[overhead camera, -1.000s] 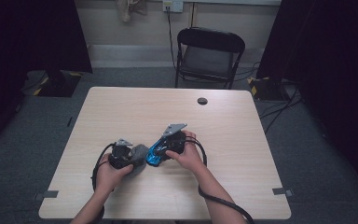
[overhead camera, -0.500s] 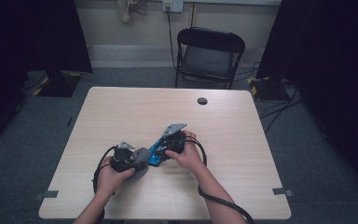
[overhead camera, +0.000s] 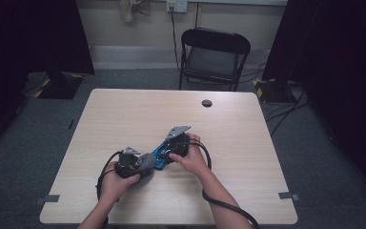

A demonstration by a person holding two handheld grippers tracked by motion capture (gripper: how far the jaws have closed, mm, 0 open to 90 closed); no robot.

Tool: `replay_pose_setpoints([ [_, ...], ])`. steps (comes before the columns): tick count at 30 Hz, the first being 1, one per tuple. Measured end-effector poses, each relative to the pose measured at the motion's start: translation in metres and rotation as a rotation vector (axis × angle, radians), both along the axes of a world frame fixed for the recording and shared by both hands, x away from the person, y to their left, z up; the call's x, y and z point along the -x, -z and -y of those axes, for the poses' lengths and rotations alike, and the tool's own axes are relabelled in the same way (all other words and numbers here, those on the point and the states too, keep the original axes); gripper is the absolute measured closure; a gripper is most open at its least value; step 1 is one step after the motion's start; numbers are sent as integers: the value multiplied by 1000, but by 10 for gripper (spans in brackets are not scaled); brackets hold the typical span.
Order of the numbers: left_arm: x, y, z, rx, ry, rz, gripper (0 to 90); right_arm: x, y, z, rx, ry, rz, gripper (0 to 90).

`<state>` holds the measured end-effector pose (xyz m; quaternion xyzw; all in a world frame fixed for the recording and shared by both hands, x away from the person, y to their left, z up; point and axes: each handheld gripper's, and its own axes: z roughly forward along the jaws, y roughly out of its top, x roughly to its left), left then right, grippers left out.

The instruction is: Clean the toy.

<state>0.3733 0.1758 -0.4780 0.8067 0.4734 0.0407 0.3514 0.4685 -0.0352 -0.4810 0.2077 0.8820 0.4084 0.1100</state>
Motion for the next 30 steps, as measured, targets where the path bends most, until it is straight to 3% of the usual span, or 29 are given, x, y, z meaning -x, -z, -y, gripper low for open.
replay_pose_setpoints([
  [17, 5, 1, 22, 31, 78, -31, 706, 0, 1, 1, -6, 7, 3, 141],
  [30, 3, 1, 30, 31, 89, -31, 707, 0, 1, 2, -9, 7, 6, 141],
])
